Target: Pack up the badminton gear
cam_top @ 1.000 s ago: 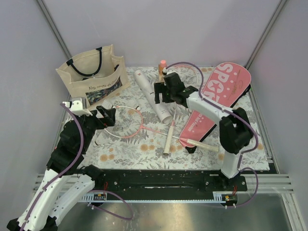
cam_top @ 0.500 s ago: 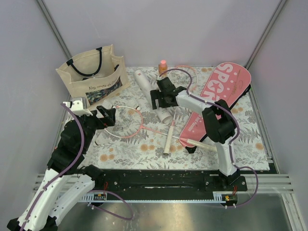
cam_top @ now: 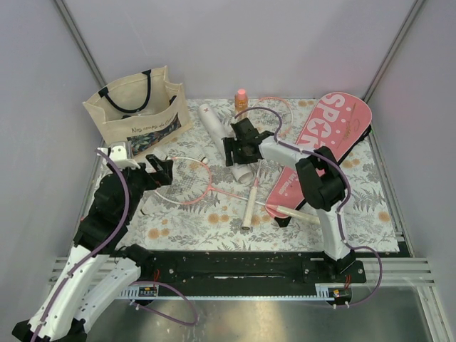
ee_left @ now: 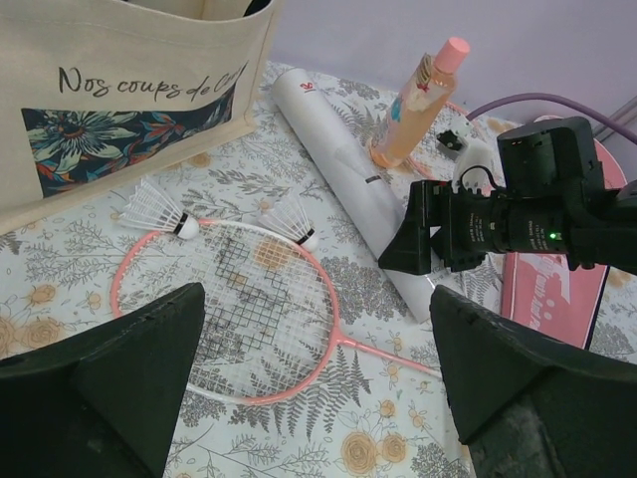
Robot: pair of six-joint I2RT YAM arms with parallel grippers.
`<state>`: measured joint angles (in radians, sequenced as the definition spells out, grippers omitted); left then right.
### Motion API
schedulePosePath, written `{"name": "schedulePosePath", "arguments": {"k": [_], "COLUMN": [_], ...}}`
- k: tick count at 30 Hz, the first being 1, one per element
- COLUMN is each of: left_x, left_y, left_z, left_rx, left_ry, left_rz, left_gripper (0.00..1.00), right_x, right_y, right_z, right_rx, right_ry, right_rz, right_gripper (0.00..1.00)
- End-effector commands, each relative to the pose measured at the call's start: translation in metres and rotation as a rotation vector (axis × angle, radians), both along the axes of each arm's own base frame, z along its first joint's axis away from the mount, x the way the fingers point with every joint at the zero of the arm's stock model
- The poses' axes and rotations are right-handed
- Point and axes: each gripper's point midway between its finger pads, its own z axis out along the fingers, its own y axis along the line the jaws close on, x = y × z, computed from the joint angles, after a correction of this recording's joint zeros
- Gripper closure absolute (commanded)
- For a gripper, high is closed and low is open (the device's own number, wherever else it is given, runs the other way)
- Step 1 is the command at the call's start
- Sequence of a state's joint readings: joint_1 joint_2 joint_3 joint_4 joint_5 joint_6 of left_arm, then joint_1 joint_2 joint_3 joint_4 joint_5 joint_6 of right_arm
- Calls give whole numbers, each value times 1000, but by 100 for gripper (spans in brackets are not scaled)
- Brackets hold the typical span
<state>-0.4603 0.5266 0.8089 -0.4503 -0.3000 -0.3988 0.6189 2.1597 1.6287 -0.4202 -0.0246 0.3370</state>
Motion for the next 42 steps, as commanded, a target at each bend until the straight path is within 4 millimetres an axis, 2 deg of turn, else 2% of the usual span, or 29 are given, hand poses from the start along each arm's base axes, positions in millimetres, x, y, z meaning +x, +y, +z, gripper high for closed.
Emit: {"name": "schedulePosePath", "arguments": {"k": [1,6,13,17,18,23,24,28,31,33,37,42], "left_x": [8,13,28,40,43,59,63,74,76,73,70,62], "left_y": [-8,-25,-50,-67,-74,-108,-113,-133,-148,-161,-181,-194], "left_z": [7,5,-7,-11,-11,2,2,8,13,24,32,42], "left_rx": [-42,-101,-170,-233,-251,-363,-378,-445,-496,-534,-562,-624], "left_ry": [-9,99,215,246,248,169,161,122,90,46,6,-55], "left_rz": [-11,-46,-81,-108,-132,-264,-280,-351,-420,-494,-585,-677], "left_gripper": [3,6,8,7,7,4,4,2,1,1,1,1], "right_x": [6,-11,-46,-70,-75,-116,-126,-156,-175,-187,-202,-208], "right_y": [13,9,-1,-11,-11,-20,-22,-30,-35,-37,-39,-39], "right_z": [73,113,155,161,169,191,190,213,233,245,258,258], "right_rx": [146,251,418,474,509,666,693,834,942,1001,1077,1115], "right_ry": [-143,-218,-281,-275,-290,-303,-292,-324,-358,-379,-396,-376], "right_rz": [34,41,23,21,23,57,65,95,126,152,200,209], "right_gripper": [44,50,55,56,56,56,56,56,55,55,54,53]}}
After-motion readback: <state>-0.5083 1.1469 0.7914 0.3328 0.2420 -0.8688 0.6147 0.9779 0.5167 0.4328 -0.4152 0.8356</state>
